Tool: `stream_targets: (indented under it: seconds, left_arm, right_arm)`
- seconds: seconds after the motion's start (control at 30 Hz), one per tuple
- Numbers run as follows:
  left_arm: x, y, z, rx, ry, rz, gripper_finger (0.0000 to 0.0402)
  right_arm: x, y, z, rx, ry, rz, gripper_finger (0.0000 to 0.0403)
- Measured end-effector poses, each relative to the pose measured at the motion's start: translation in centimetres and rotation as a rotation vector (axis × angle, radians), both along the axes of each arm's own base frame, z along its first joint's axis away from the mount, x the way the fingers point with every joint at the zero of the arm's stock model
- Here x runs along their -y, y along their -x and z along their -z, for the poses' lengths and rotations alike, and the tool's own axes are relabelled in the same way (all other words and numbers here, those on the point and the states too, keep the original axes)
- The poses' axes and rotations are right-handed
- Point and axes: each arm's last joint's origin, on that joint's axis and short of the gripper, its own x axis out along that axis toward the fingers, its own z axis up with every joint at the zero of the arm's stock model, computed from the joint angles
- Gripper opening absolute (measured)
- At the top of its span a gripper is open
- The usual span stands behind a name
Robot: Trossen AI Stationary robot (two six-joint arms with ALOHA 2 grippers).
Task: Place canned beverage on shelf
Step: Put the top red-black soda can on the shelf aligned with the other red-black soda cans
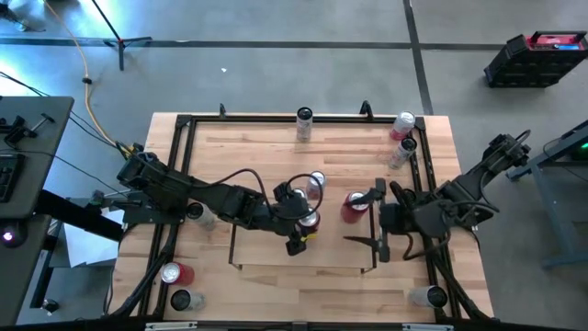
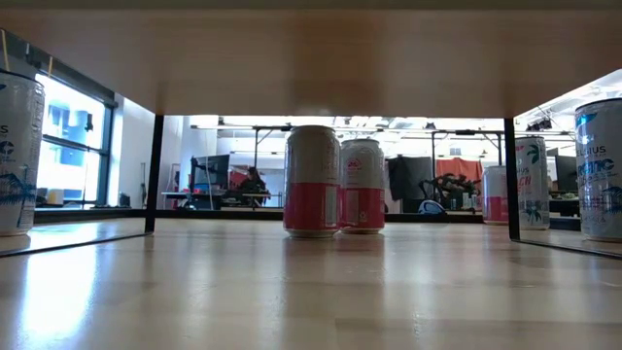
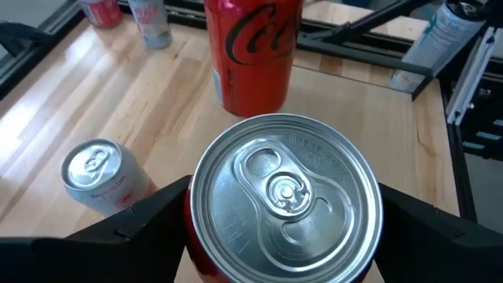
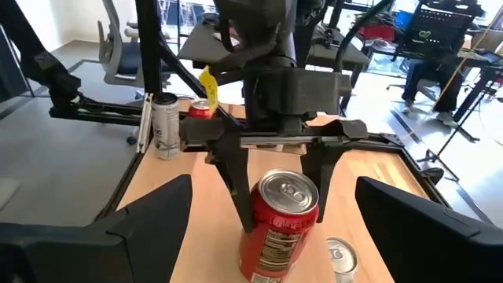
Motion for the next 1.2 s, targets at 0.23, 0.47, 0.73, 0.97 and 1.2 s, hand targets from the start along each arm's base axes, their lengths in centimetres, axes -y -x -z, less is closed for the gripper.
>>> stream_targets:
  seconds: [0.23, 0.47, 0.73, 0.97, 1.2]
  left_arm:
    - [0.2, -0.4, 0.5, -0.003, -0.009, 0.017, 0.0345]
    - [0.3, -0.2, -0.7, 0.047, -0.038, 0.061, 0.0347]
    - [0.1, 2.3, -3.5, 0.082, -0.078, 0.120, 0.0347]
    - [0.2, 6.7, -6.3, 0.054, -0.168, 0.180, 0.0346]
    - [0.7, 7.9, -2.4, -0.083, -0.198, 0.142, 0.0341]
  right_arm:
    - [0.0, 0.0, 0.0, 0.000, 0.001, -0.002, 0.0344]
    - [0.0, 0.0, 0.0, -0.001, 0.001, -0.004, 0.0344]
    - [0.0, 0.0, 0.0, -0.001, 0.000, -0.004, 0.0344]
    - [-0.1, 0.0, 0.0, -0.007, -0.020, -0.018, 0.0344]
    - [-0.2, 0.1, 0.2, -0.024, -0.042, -0.053, 0.0344]
